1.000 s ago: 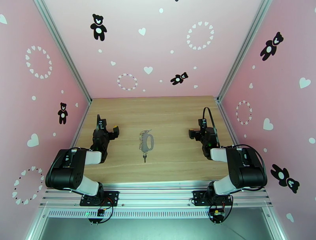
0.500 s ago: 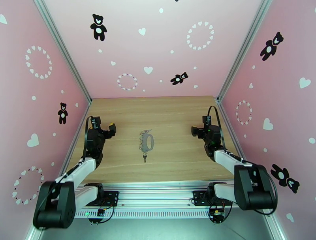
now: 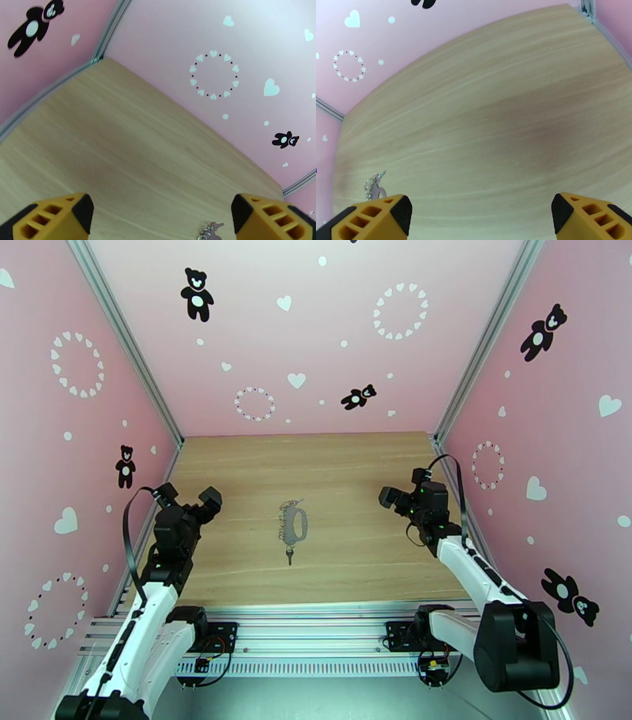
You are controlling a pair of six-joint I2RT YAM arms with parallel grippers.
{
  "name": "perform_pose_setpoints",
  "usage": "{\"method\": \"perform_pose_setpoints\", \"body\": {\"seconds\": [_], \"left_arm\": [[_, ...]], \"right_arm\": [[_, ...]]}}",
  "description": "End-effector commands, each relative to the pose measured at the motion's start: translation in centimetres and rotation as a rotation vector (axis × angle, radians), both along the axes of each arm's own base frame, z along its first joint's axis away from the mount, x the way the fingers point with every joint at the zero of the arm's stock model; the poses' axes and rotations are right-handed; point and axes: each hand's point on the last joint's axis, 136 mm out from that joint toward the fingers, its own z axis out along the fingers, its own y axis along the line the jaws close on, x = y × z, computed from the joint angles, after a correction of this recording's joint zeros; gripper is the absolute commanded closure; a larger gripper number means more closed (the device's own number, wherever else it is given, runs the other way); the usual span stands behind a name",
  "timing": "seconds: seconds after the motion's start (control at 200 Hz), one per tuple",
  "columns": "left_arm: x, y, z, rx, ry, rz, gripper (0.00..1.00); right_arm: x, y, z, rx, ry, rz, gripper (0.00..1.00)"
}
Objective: Remove the keys from the keyring
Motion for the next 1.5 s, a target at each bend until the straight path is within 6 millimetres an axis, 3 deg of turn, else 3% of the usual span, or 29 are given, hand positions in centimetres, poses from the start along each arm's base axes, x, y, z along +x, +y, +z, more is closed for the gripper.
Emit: {"method": "perform_pose_setpoints", "body": {"seconds": [0.0, 0.18, 0.31, 0.466, 0.501, 0.646, 0.786, 0.931, 1.101, 1.297, 1.492], "left_arm": [[-0.9, -3.5, -1.0, -0.089, 0.104, -0.100, 0.02], [-2.3, -9.2, -1.6, -0.036, 0.228, -0.264, 0.02], [-3.2, -13.3, -3.1, 0.003, 0.333, -0.384, 0.02], [-3.9, -18.3, -4.8, 0.131, 0.443, -0.499, 0.08], [-3.7, -19.5, -4.4, 0.152, 0.444, -0.518, 0.09], [-4.1, -22.6, -7.2, 0.236, 0.564, -0.558, 0.20], [-4.7, -23.8, -10.1, 0.327, 0.664, -0.573, 0.32], [-5.2, -24.4, -13.1, 0.362, 0.779, -0.584, 0.36], [-4.7, -26.1, -14.5, 0.425, 0.779, -0.574, 0.42], [-4.2, -25.3, -16.7, 0.513, 0.832, -0.497, 0.51], [-4.3, -24.5, -17.6, 0.532, 0.841, -0.459, 0.57]], "right_arm": [[-2.0, 3.1, 0.8, 0.018, 0.053, 0.079, 0.01], [-4.4, 8.0, 0.3, -0.018, 0.116, 0.207, 0.01], [-6.4, 11.6, -0.4, 0.002, 0.151, 0.290, 0.01], [-8.2, 14.0, -1.7, -0.003, 0.185, 0.335, 0.01], [-8.5, 14.5, -1.9, -0.002, 0.189, 0.352, 0.01], [-9.8, 15.6, -3.1, -0.016, 0.212, 0.381, 0.01], [-10.4, 14.8, -4.0, -0.026, 0.222, 0.365, 0.01], [-10.9, 14.6, -3.8, -0.020, 0.214, 0.374, 0.01], [-10.9, 14.1, -3.8, -0.036, 0.210, 0.359, 0.01], [-11.0, 14.1, -4.0, -0.032, 0.214, 0.358, 0.01], [-11.0, 14.2, -4.1, -0.031, 0.217, 0.361, 0.01]]}}
